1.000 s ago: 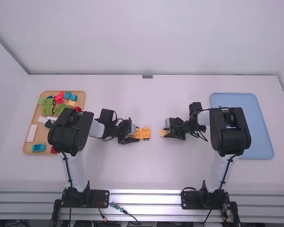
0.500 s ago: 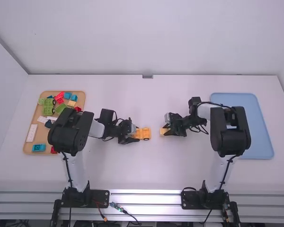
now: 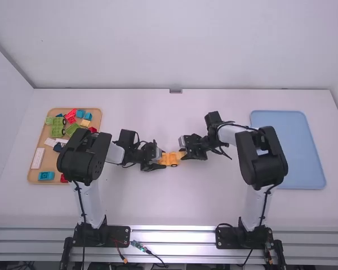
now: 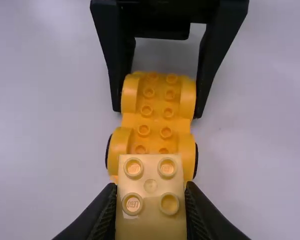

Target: Assemble lego blocks to make yellow taxi

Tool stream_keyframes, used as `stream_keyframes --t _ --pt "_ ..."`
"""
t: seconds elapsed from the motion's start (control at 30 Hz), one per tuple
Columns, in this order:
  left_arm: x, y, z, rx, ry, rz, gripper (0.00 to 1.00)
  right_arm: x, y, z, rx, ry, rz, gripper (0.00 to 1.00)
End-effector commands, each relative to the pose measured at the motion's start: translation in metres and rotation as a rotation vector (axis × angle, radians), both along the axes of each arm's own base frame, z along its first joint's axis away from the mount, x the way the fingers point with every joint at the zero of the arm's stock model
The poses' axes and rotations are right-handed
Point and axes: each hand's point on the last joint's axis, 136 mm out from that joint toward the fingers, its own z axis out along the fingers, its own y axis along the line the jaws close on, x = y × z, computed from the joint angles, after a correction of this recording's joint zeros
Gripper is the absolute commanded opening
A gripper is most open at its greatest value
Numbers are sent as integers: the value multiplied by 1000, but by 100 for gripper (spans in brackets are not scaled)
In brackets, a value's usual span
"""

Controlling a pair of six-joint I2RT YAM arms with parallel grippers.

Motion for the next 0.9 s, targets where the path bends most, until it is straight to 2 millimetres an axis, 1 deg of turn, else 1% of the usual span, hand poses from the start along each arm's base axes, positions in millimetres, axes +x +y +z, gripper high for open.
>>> stream_keyframes --t 0.0,0.1,0.2,0.33,0.37,0.53,0.7,0.87 --pt "1 1 -5 20 -3 0 53 1 7 10 -13 15 -24 15" --pt "0 -1 -6 21 -3 -5 53 -4 13 12 1 3 10 14" --pt "0 1 -6 21 -3 -1 53 -5 19 12 4 -6 19 14" --pt "0 0 -6 21 -2 -2 53 5 26 13 0 15 -45 13" --pt "-1 -1 -6 21 -2 -5 53 8 27 14 2 23 -62 13" --pt "0 0 -6 20 -3 -2 53 5 26 13 2 35 -60 13" --pt "0 0 -6 20 -2 -1 54 1 26 8 5 42 -68 13" --pt "1 0 -5 15 16 12 55 6 26 2 9 64 -131 14"
